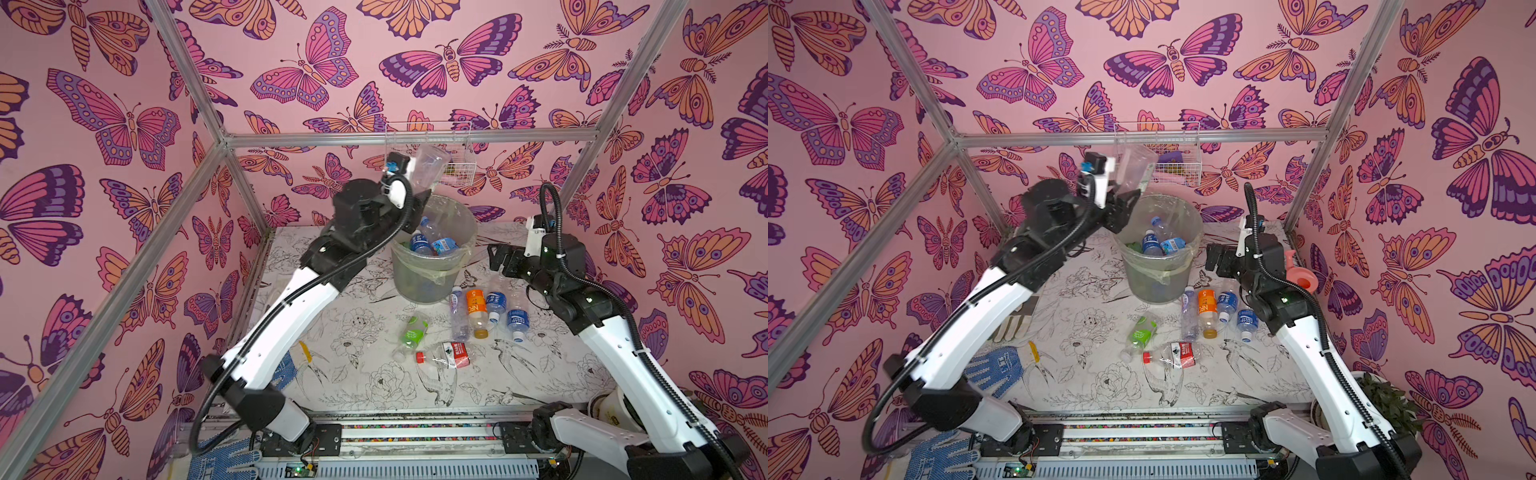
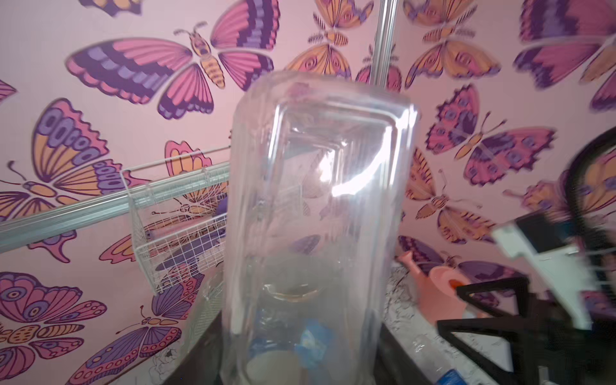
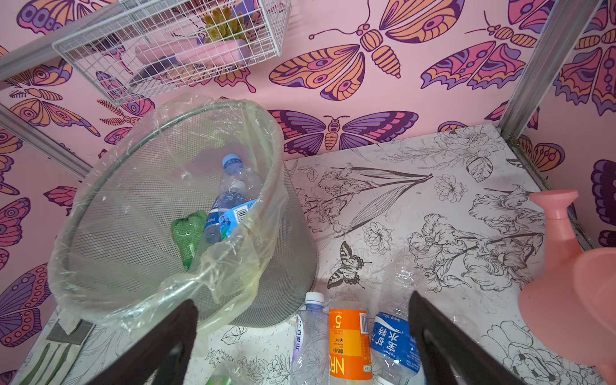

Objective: Throw the plastic bottles in the bin
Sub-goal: Throw the plastic bottle into the trash bin.

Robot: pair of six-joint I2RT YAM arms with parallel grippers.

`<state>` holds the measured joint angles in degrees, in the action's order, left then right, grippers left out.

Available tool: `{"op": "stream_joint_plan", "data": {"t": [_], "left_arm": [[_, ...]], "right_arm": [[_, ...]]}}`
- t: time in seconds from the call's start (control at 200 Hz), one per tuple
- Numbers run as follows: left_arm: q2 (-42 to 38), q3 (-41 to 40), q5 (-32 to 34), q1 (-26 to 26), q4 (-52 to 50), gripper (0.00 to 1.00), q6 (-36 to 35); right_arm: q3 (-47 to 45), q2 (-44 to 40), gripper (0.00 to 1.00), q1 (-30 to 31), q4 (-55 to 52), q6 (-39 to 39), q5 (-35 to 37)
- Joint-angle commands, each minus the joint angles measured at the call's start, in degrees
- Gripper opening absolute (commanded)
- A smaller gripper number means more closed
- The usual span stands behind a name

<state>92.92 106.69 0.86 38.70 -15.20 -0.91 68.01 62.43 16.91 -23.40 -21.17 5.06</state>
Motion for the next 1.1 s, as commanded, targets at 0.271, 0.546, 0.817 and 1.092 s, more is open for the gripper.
{"op": "stream_joint_plan", "data": {"t": [0.271,0.546,0.817,1.092], "left_arm": [[-7.8,-2.9,-0.2,0.6,-1.2,0.99,0.3],[-17.7,-10.2,-0.3,0.9,2.0,0.98,1.1],[-28.0,-20.4,3.4,0.9,5.1,0.99,1.2],[-34.1,-30.3,5.9,0.9,5.9,0.99,3.2]], "right_arm": [[-1.0,-0.8,0.99,-0.9,0.7,-0.7,-0.8],[-0.9,0.0,0.99,-0.8,0.9,-1.6,-2.3],[-3.2,-0.3,0.99,-0.9,-1.0,-2.0,-2.6],[-6.4,0.4,0.99,-0.8,-2.9,-4.0,-1.5]]}}
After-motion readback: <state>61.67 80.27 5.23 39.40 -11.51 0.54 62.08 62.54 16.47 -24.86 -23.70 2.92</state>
